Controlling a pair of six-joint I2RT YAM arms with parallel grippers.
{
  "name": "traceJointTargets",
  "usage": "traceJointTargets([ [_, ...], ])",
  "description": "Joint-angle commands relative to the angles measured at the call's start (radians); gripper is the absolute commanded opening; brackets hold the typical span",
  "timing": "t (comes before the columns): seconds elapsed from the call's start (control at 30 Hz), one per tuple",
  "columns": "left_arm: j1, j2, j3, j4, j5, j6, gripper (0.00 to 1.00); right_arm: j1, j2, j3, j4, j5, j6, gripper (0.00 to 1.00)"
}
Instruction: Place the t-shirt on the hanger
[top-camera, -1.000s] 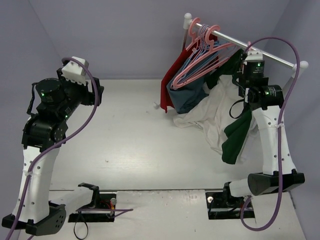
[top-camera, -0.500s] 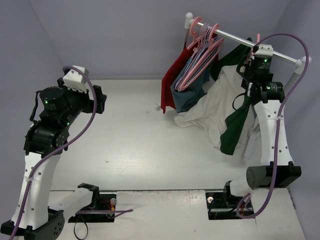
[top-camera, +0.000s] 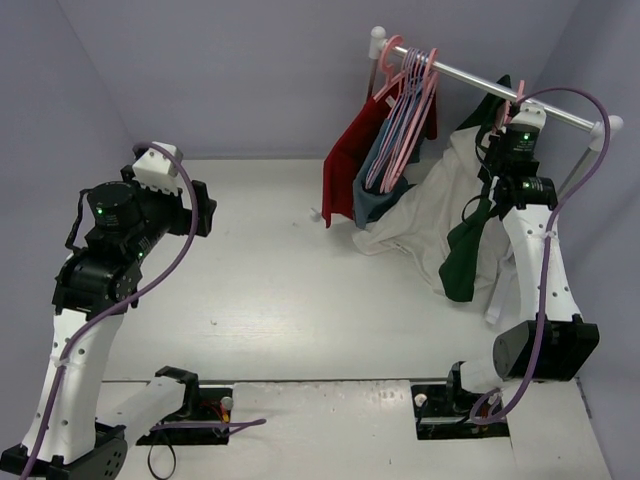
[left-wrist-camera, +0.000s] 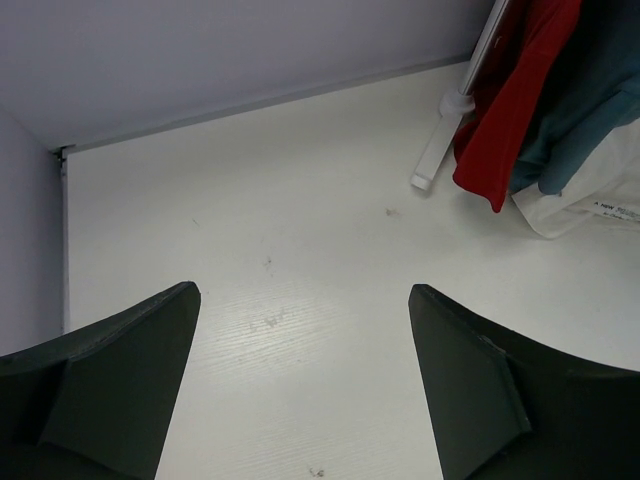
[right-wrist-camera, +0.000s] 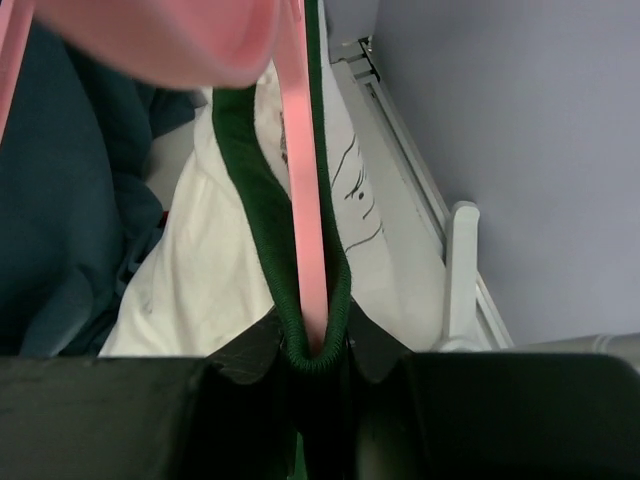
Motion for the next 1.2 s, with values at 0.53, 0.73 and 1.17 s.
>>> traceJointTargets([
  [0.53,-0.006,0.028,0.027,0.022,-0.062,0.003,0.81,-0.001,-0.129,-0.323,0.266,0.020,0.085,0.02],
  [0.73,-0.007,0.028,0.038,-0.002,-0.067,0.015,0.81,0.002,-0.138,-0.373,0.288,0.001,0.089,0.15],
  [1.17,-0.007,0.031,0.145,-0.014,-0.096,0.010,0.86,0.012,-0.386,-0.320,0.291,-0.048,-0.049,1.00],
])
